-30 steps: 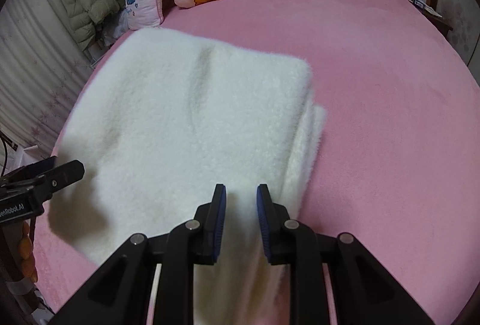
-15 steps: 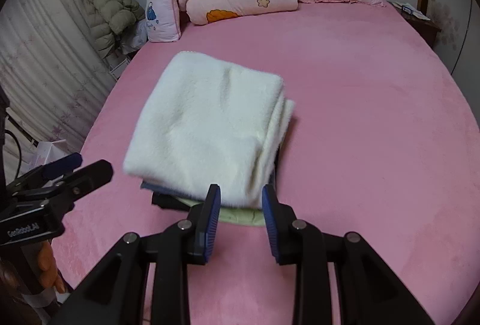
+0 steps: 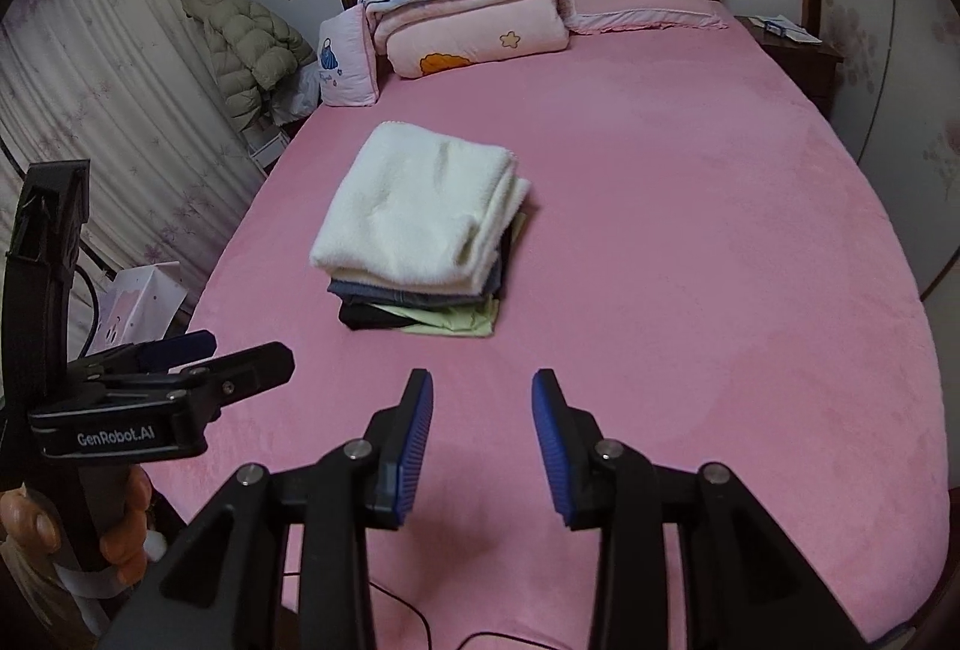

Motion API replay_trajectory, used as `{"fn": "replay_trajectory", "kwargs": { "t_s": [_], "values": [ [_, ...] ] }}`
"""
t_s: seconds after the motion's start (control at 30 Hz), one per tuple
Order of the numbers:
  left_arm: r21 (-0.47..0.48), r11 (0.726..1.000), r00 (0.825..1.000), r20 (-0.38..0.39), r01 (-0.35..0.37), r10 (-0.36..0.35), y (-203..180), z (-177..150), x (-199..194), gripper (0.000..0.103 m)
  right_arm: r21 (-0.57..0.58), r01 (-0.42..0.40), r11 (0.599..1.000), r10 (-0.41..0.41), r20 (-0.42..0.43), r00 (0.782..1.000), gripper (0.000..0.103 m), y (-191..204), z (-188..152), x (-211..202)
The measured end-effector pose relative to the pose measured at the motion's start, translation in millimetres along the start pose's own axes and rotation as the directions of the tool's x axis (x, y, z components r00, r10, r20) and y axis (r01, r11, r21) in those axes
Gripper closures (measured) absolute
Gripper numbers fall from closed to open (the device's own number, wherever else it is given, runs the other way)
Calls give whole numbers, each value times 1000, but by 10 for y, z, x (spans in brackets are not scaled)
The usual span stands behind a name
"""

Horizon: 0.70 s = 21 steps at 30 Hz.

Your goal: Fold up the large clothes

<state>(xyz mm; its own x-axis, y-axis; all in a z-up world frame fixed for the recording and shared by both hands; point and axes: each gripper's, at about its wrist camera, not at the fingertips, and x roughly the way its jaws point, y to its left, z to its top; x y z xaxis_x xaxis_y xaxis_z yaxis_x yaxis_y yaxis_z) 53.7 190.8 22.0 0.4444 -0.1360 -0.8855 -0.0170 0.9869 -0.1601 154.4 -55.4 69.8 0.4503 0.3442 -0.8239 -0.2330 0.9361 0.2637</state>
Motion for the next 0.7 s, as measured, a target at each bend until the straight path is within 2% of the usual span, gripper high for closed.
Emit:
{"fn": "replay_trajectory", "kwargs": {
  "t_s": [0.1, 0.2, 0.47, 0.7],
  "values": [
    [-13, 1000, 1000, 23, -13, 13, -256, -288, -217, 1, 14, -7, 1000, 7, -12, 1000, 62, -160, -209, -272],
    [-18, 1000, 999, 42, -14, 15, -486, -540, -350, 1, 5, -11, 1000, 11, -28, 1000, 62, -284, -415, -487],
    [14, 997, 995, 75, -72, 71, -1025, -1059, -474, 1, -48, 26, 999, -27, -23, 999, 62, -468, -839, -869],
    [37, 995, 994, 68, -90, 88, -1303, -1243, -494, 1, -50, 64, 997, -65, -18, 998, 62, -653, -998, -1009]
  ]
}}
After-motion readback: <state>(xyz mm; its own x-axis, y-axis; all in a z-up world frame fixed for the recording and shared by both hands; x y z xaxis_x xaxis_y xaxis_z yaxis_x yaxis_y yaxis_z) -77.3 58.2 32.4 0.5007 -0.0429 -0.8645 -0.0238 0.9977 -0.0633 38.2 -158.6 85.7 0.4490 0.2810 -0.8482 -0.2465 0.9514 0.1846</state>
